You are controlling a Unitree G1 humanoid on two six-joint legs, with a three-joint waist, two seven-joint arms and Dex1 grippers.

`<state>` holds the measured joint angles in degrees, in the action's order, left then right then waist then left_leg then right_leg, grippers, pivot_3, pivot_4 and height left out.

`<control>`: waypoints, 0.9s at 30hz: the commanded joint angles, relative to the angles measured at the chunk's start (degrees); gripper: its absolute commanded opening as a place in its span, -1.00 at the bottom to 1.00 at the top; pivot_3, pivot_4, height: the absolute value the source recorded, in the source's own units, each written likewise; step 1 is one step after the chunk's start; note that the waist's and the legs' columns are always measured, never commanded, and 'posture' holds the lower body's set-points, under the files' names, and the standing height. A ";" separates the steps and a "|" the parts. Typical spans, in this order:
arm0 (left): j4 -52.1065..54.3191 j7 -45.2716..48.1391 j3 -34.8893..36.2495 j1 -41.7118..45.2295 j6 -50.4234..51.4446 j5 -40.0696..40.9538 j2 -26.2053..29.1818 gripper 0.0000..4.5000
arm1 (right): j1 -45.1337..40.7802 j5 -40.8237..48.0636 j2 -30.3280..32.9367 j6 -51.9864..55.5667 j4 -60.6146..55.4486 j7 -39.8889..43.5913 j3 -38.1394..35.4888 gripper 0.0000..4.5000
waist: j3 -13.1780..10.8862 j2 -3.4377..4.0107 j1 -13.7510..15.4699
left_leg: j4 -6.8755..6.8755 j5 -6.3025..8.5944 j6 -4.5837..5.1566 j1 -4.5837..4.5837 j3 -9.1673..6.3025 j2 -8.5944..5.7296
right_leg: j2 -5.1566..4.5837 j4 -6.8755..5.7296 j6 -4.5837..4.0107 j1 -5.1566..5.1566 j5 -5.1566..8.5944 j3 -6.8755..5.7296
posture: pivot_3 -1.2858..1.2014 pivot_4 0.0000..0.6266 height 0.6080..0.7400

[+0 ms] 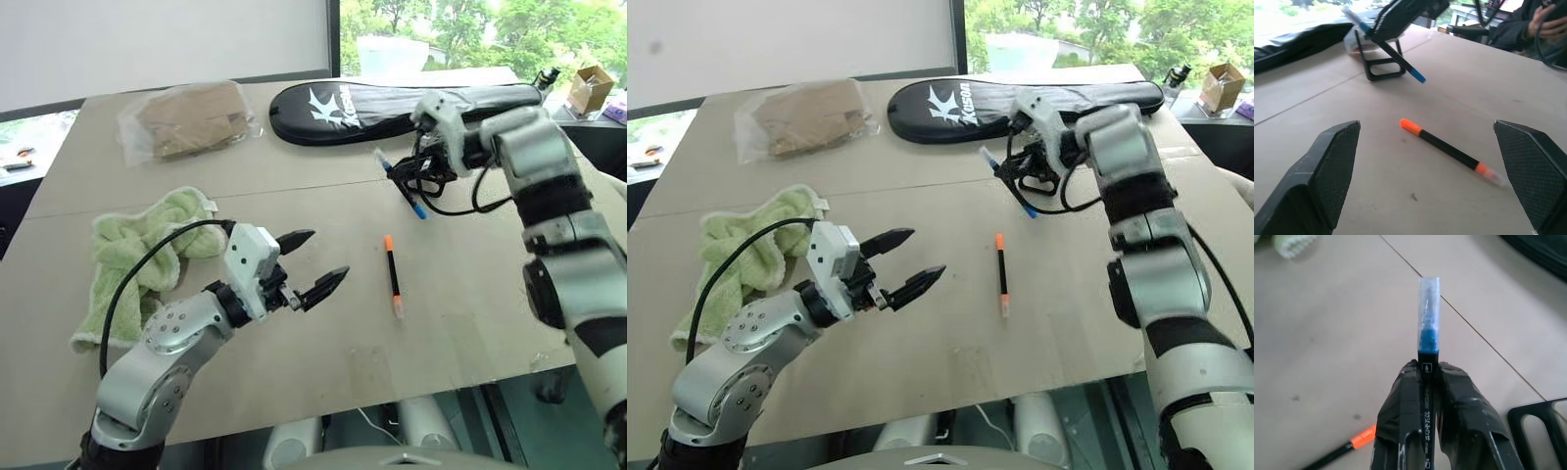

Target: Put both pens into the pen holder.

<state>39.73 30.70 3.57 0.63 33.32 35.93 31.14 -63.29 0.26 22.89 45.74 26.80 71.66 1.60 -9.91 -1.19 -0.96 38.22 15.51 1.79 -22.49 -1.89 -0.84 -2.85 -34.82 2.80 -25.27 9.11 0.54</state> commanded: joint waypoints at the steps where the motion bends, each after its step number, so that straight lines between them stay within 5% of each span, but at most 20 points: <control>1: -0.26 0.67 1.61 2.65 -0.55 1.99 -0.14 1.00 | 5.31 11.69 -5.18 5.31 -18.85 -9.63 -13.77 -0.97 | -0.02 0.03 0.22 | 0.07 0.00 0.00 -0.10 0.01 0.00 | -0.01 -0.03 0.01 -0.08 -0.01 0.01 | 0.03 -0.52 1.00; 4: -2.10 1.07 2.16 6.37 0.21 3.40 -0.17 1.00 | 9.72 13.31 -11.60 -5.03 -26.79 -23.82 -20.42 -0.97 | -0.01 0.03 0.17 | 0.11 -0.01 0.01 -0.24 0.11 -0.03 | -0.03 -0.14 0.00 -0.28 -0.05 0.12 | 0.03 -0.52 1.00; 9: -4.69 2.41 1.94 9.13 -0.25 3.33 0.37 1.00 | 14.55 10.42 -14.87 -26.14 -26.69 -34.54 -19.16 -0.97 | 0.06 -0.04 0.12 | 0.11 -0.14 -0.21 -0.12 0.10 -0.11 | 0.03 -0.13 -0.01 -0.17 -0.04 0.08 | 0.03 -0.52 1.00; 16: -7.55 4.40 1.81 10.73 -1.87 1.94 0.51 1.00 | 17.00 2.22 -11.34 -50.88 -12.84 -42.11 -13.07 -0.97 | 0.05 -0.03 -0.12 | 0.10 -0.17 -0.25 -0.11 0.27 -0.20 | 0.04 -0.13 -0.01 -0.21 -0.04 0.22 | 0.03 -0.52 1.00; 27: -6.83 4.05 1.61 9.60 -3.63 -0.40 0.02 1.00 | 14.32 -0.13 -8.97 -68.37 5.68 -48.19 -9.56 -0.97 | 0.05 -0.03 -0.15 | 0.09 -0.17 -0.26 -0.09 0.37 -0.01 | 0.06 -0.08 -0.02 -0.21 -0.04 0.35 | 0.03 -0.52 1.00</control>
<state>30.87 35.03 4.42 10.49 30.91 35.71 31.16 -47.00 0.19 13.18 -19.34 32.77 24.16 -8.62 -9.87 -1.22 -1.11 38.31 15.34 1.54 -22.58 -1.51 -0.85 -2.79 -34.91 2.79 -25.48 9.06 0.88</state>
